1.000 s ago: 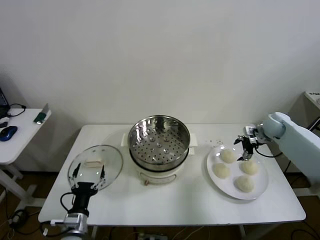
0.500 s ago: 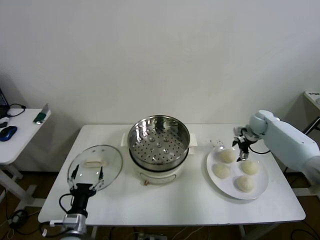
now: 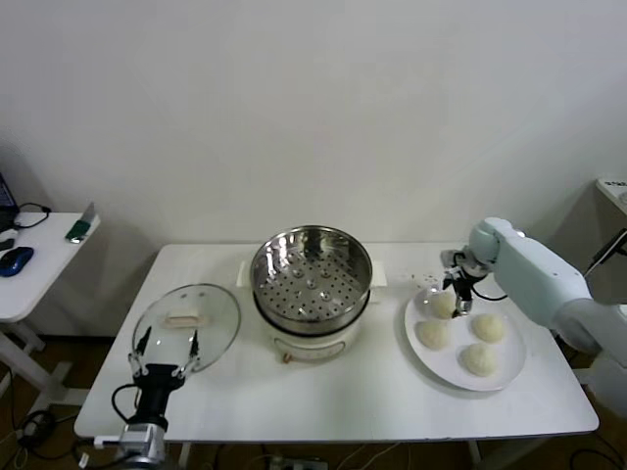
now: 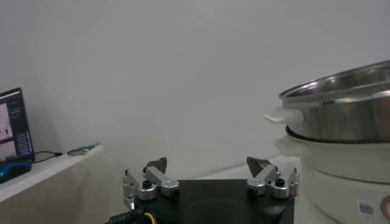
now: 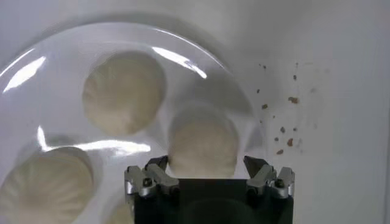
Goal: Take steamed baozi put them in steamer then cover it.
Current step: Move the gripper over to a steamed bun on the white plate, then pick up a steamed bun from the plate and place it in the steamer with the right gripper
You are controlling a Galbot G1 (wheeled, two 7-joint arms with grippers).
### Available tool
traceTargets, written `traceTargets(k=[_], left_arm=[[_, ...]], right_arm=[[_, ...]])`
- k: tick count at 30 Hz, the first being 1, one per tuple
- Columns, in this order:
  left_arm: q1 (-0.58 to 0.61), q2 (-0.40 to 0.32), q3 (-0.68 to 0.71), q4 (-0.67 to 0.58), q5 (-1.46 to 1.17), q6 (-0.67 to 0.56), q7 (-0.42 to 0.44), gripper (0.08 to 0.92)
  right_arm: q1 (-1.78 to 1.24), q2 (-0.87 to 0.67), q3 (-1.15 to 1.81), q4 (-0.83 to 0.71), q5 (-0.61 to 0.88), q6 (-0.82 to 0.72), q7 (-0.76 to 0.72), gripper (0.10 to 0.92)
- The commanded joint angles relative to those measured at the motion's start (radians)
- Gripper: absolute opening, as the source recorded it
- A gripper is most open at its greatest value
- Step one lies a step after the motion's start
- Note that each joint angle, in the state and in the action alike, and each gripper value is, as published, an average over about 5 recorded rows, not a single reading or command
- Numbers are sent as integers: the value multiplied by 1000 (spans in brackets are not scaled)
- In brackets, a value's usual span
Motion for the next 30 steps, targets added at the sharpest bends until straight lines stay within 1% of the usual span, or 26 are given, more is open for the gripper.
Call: traceTargets(k=[1,7,10,14,18,21,27,30], left_arm=[[4,3,4,0,2,-5,-2,823],[4,3,4,0,3,-4,-7,823],[9,2,6,-1,3,-4,-5,823],[18,0,10,-6,5,-5,-4,823],[25,2,10,-10,6,-8,-4,823],[31,4,8,-12,6,-11,-5,823],[48,7,6,-9,5,-18,-5,823],[55,8,9,-8,3,-19,-4,823]], right_arm=[[2,34,4,-41,-16,11,-6,807],[5,28,20,-44,-23,27,-22,730],[8,27,31,-44,-27,34,-29,706],[27,20,28,-32,-22,44,-36,694],[106,0,-42,-1,4,83,-54,693],[207,-26,-149,64,47,134,-75,694],[484,-49,-447,273,221,216,-97,696],[595,-26,-527,349,235,277,-107,696]])
